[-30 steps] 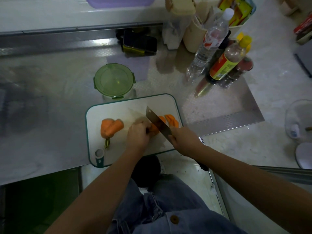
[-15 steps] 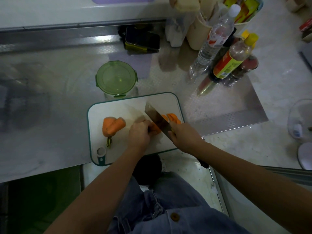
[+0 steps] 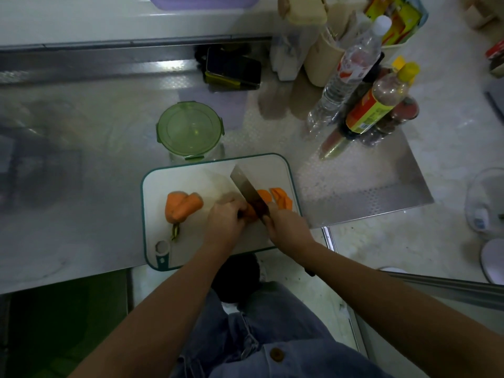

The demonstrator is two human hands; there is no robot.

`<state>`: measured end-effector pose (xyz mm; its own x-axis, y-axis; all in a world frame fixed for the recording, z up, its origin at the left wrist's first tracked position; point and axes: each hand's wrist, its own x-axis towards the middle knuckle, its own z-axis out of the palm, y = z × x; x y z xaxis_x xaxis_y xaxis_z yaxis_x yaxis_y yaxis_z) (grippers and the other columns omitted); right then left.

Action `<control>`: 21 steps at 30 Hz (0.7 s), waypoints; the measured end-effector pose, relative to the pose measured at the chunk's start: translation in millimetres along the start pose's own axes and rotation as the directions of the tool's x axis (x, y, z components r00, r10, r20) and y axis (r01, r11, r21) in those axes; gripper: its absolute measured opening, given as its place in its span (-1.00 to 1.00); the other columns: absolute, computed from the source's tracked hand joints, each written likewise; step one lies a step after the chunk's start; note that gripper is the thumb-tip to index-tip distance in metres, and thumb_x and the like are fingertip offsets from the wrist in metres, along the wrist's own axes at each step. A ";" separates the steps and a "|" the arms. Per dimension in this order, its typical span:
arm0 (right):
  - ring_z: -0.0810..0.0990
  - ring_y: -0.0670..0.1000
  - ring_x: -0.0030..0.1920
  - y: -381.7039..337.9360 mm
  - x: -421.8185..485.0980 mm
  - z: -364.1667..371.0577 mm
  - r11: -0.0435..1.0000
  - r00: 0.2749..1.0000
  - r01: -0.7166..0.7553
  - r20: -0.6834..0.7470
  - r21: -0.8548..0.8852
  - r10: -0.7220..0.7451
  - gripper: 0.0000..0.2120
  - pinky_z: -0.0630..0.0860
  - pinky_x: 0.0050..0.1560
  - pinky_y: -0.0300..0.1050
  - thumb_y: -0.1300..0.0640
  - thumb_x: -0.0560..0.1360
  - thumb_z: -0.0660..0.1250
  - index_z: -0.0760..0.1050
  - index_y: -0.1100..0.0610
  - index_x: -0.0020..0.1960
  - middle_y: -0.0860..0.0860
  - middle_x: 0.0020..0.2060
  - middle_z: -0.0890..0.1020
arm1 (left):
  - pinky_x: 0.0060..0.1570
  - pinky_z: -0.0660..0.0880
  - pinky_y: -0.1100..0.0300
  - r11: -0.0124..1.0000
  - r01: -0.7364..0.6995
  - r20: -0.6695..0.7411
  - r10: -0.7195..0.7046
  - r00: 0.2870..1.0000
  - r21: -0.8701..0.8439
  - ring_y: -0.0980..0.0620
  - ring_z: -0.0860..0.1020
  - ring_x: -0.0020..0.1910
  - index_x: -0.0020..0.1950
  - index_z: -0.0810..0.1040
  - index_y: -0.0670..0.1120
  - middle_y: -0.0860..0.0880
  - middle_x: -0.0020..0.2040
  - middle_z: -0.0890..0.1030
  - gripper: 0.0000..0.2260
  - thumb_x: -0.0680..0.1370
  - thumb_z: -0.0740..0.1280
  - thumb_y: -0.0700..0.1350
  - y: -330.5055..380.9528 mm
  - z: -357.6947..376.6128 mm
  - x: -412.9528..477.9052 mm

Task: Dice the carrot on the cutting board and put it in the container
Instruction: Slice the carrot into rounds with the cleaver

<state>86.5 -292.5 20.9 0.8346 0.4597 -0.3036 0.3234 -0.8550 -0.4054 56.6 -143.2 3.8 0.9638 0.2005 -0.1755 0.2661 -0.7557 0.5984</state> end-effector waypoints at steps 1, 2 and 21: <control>0.59 0.27 0.00 3.8 0.3 -0.3 0.999 1.000 0.012 -0.016 0.041 -0.011 -0.49 0.56 -0.11 0.08 0.08 0.60 0.16 0.12 0.08 0.51 0.26 0.13 0.55 | -0.15 0.29 0.24 1.000 0.007 -0.002 -0.007 1.000 -0.010 -0.11 0.56 -0.07 -0.05 0.67 -0.13 -0.10 -0.03 0.63 -0.85 0.40 0.47 -0.16 -0.8 1.0 -0.4; 0.60 0.26 -0.05 5.6 -0.1 -2.4 0.998 1.000 0.019 -0.017 0.054 -0.018 -0.50 0.56 -0.13 0.07 0.07 0.60 0.16 0.15 0.09 0.50 0.24 0.07 0.58 | -0.15 0.29 0.25 1.000 0.014 -0.002 -0.014 1.000 -0.021 -0.10 0.56 -0.07 -0.06 0.66 -0.12 -0.09 -0.03 0.63 -0.85 0.39 0.47 -0.15 -1.3 1.5 -0.5; 0.58 0.20 -0.11 0.0 -8.1 -18.2 0.999 0.995 0.001 0.100 -0.036 0.003 -0.64 0.47 -0.18 -0.04 0.09 0.60 0.15 0.28 0.17 0.36 0.18 -0.11 0.59 | -0.21 0.26 0.24 0.999 0.047 -0.010 -0.047 0.999 -0.024 -0.01 0.48 -0.17 -0.21 0.61 -0.08 -0.04 -0.16 0.56 -0.93 0.41 0.47 -0.13 -4.6 4.6 0.8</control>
<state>87.9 -300.6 39.1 0.7864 0.4792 -0.3898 0.3403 -0.8627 -0.3741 56.1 -142.4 -2.7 0.9504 0.2417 -0.1957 0.3110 -0.7306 0.6078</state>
